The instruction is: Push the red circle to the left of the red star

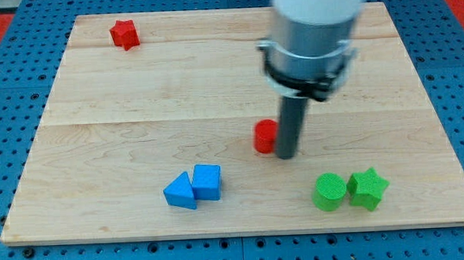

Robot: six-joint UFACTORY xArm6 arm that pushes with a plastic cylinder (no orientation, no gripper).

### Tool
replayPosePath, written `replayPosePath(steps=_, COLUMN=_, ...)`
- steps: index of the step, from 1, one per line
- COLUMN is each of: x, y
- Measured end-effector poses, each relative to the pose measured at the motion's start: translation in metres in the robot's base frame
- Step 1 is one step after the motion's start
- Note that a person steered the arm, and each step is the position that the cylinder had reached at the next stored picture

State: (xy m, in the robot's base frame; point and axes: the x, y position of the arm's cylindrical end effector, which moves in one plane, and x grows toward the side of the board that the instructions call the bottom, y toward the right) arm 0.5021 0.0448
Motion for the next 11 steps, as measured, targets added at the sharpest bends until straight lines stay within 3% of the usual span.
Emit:
replayPosePath(steps=1, x=-0.045, y=-0.008)
replayPosePath(steps=3, x=-0.071, y=-0.119)
replayPosePath(steps=5, x=-0.171, y=-0.209)
replayPosePath(steps=7, x=-0.145, y=-0.252)
replayPosePath(steps=8, x=-0.191, y=-0.26)
replayPosePath(steps=9, x=-0.191, y=-0.264)
replayPosePath(steps=10, x=-0.139, y=-0.282)
replayPosePath(steps=11, x=-0.132, y=-0.246)
